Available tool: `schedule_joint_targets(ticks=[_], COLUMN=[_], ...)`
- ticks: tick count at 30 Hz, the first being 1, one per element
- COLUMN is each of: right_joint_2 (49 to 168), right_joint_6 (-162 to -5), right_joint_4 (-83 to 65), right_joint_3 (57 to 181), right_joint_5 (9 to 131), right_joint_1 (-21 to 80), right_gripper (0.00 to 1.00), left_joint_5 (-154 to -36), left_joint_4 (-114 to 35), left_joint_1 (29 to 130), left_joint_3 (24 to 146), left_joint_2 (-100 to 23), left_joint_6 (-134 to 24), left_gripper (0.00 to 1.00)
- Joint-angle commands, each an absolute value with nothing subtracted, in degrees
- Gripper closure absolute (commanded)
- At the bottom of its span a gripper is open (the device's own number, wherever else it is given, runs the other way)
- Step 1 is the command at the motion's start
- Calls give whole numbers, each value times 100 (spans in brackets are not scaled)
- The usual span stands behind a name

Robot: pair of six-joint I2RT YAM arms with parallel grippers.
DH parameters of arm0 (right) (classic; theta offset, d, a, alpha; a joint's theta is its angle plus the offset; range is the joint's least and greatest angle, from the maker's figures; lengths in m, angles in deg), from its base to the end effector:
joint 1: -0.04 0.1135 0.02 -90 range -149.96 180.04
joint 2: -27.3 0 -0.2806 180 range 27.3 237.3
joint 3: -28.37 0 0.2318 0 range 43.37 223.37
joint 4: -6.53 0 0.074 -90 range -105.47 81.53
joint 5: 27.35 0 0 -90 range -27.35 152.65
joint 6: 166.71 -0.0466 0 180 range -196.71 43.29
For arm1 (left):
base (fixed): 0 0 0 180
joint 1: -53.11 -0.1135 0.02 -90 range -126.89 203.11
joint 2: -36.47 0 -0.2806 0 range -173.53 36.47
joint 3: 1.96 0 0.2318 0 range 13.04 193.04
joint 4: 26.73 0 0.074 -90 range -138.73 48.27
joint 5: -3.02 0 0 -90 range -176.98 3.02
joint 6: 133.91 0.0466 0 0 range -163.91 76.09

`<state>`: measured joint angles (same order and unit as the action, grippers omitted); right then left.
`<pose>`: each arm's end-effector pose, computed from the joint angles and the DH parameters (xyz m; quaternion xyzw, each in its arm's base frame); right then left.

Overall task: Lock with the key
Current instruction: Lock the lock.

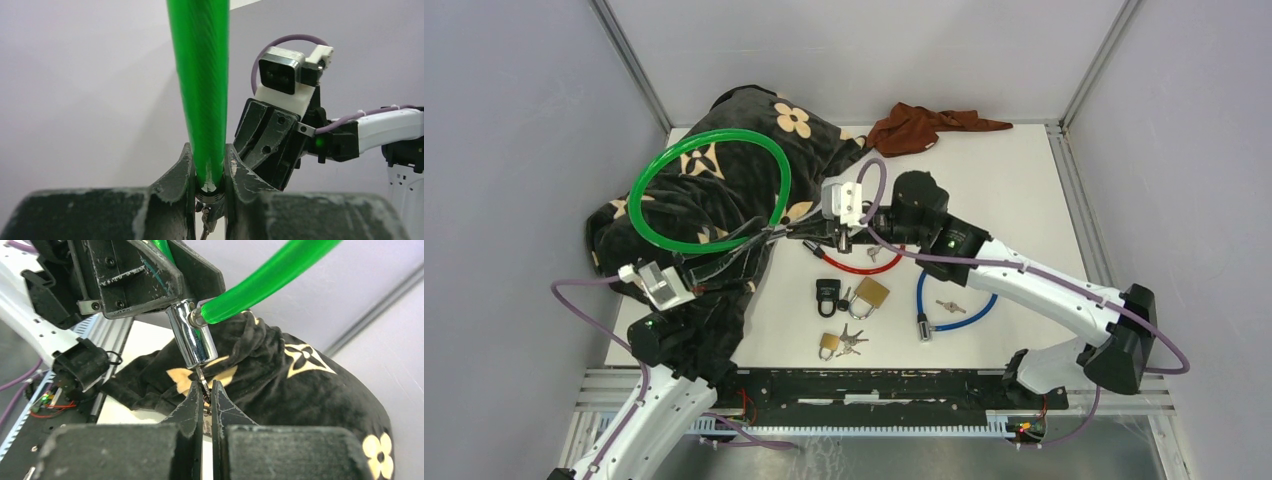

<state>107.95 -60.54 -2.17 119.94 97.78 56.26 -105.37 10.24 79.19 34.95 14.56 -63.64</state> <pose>0.1523 0.2759 0.4386 -0.5658 0.4050 0.4318 0.5739 0.0442 -0.0380 0.3713 0.1687 0.3128 -0.4112 0.8394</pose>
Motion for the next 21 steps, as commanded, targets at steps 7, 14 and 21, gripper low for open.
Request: schedule_joint_targets(ticks=[7, 14, 21], right_joint_2=[9860, 9917, 10023], right_joint_6=[-5772, -6008, -6004], right_joint_4=[2581, 2785, 2818], right_joint_3=[10549, 10495, 10532], right_joint_5=[7109, 6891, 6653], right_joint_1=[6242, 6304, 6387], right_gripper=[100, 100, 100], left_joint_5=[-9852, -9857, -9878], left_joint_4=[275, -83, -15], left_joint_1=[7896, 7895, 7896], left_joint_3=[3561, 3361, 3351], left_joint_2=[1484, 1477, 1482], left_joint_6=[-7116, -7254, -7309], left_gripper=[98, 98, 98])
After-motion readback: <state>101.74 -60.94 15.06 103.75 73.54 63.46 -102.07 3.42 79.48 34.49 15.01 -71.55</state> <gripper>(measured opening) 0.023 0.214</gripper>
